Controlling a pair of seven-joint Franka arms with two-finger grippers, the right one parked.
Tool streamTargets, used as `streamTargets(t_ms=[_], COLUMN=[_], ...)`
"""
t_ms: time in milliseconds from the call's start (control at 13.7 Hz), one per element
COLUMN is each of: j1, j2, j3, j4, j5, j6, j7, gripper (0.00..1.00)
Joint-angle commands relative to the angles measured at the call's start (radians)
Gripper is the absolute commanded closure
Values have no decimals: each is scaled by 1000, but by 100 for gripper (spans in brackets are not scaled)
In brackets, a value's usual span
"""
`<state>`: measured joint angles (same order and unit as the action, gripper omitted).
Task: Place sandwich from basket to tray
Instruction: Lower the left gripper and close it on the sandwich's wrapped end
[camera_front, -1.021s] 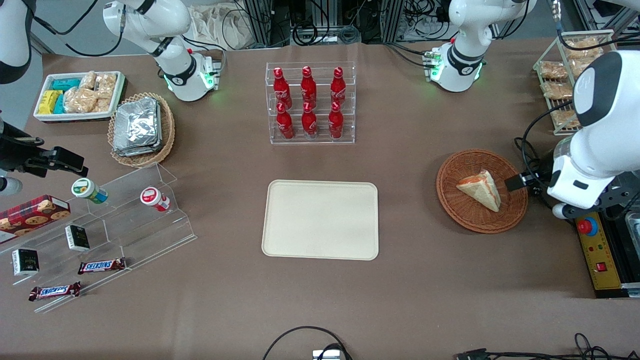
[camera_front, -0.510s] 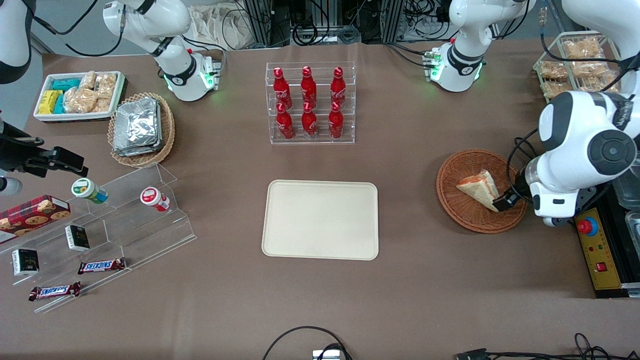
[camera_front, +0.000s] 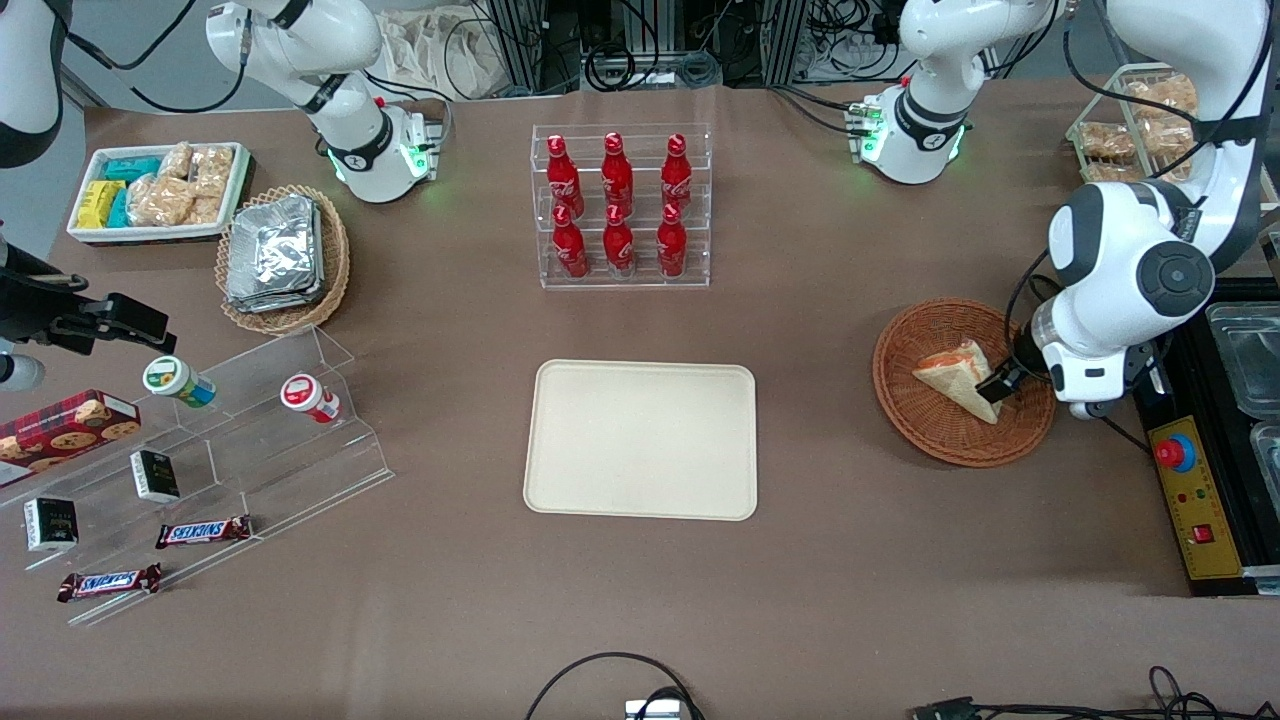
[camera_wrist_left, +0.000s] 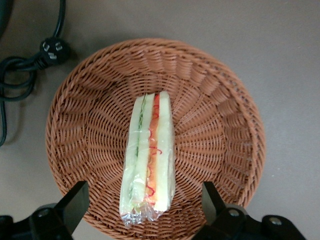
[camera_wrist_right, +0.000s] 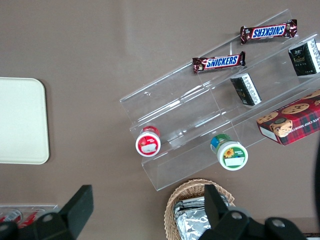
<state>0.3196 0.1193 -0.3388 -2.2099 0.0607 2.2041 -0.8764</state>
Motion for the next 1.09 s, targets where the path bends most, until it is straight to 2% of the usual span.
streamTargets(t_ms=[0, 438, 802, 875, 948, 1021], j1=[7, 10, 12, 12, 12, 10], j2=[-33, -26, 14, 14, 8, 7], j3=[-11, -9, -9, -9, -9, -9], j4=[-45, -183, -195, -191, -188, -185], j5=[-48, -56, -56, -56, -56, -56], j6=[40, 227, 232, 226, 217, 209], j7=[-13, 2, 2, 2, 2, -13], gripper=[0, 0, 0, 3, 30, 48])
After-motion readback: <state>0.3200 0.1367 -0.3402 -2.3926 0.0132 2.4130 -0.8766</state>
